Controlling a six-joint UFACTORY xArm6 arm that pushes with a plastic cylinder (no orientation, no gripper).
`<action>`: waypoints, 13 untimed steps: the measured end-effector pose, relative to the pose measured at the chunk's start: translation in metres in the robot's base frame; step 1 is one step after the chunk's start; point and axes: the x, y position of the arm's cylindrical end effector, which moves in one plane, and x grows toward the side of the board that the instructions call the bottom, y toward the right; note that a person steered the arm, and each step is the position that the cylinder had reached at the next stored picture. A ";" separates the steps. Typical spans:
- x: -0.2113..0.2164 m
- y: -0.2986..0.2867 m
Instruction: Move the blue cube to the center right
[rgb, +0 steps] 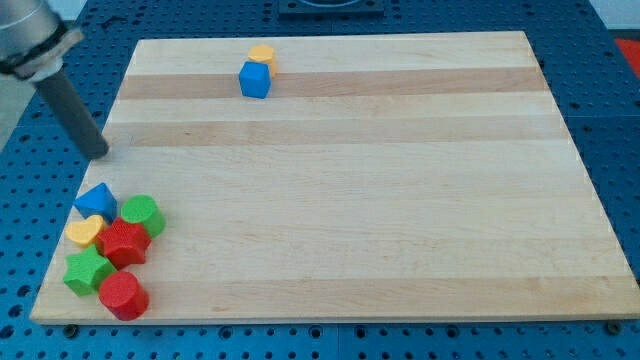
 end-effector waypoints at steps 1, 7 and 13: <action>-0.040 -0.007; -0.111 0.185; -0.048 0.319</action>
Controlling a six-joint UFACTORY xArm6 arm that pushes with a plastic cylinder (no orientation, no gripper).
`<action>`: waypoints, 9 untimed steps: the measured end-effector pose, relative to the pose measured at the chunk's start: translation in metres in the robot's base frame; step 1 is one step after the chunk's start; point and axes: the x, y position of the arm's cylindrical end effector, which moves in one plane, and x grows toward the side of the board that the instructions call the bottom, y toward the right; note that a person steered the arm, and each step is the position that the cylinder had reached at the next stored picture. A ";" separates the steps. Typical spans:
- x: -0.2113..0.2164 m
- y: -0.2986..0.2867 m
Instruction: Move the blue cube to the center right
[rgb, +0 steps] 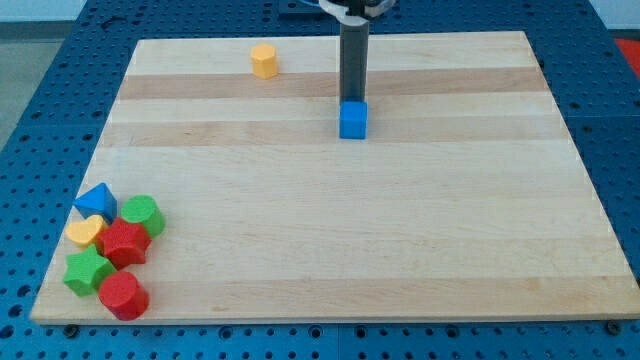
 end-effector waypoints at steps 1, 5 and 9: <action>0.001 0.000; 0.057 -0.045; 0.031 -0.042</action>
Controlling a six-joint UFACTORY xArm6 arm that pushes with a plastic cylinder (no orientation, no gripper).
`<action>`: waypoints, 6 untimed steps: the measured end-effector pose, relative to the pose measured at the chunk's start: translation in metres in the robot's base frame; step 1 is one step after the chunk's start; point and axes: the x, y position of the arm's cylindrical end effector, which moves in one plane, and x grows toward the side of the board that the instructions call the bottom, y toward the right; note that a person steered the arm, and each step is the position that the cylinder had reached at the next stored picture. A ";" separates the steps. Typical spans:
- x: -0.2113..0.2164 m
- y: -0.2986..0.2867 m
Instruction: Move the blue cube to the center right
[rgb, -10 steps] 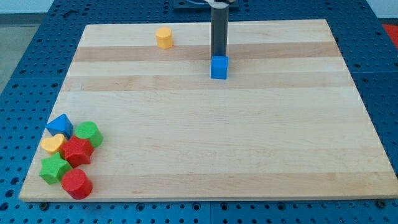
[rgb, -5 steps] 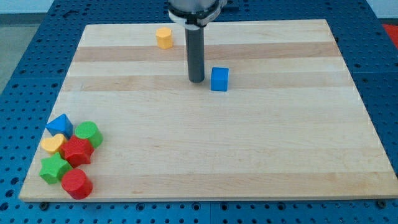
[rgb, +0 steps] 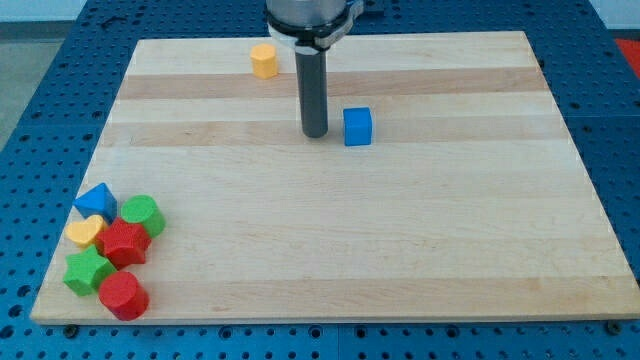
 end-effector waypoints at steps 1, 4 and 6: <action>0.000 0.032; 0.008 0.133; 0.008 0.124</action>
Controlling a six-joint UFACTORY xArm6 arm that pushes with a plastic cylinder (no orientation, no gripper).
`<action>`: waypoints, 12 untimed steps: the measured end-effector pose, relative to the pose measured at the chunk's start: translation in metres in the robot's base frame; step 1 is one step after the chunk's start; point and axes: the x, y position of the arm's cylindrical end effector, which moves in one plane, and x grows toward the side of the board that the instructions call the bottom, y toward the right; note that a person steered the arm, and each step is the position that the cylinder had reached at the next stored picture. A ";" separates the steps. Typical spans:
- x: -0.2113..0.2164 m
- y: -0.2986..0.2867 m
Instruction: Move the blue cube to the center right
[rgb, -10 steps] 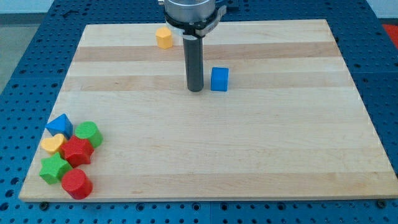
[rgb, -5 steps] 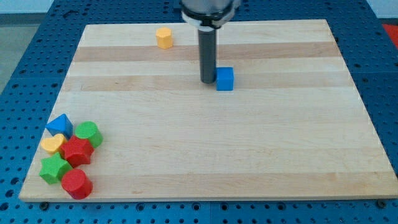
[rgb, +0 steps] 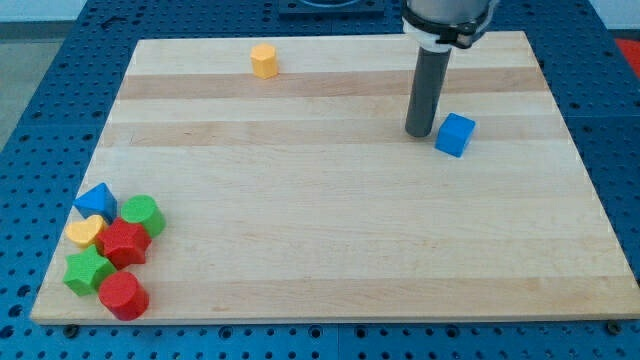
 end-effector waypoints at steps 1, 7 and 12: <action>0.005 0.006; 0.016 0.013; 0.030 0.042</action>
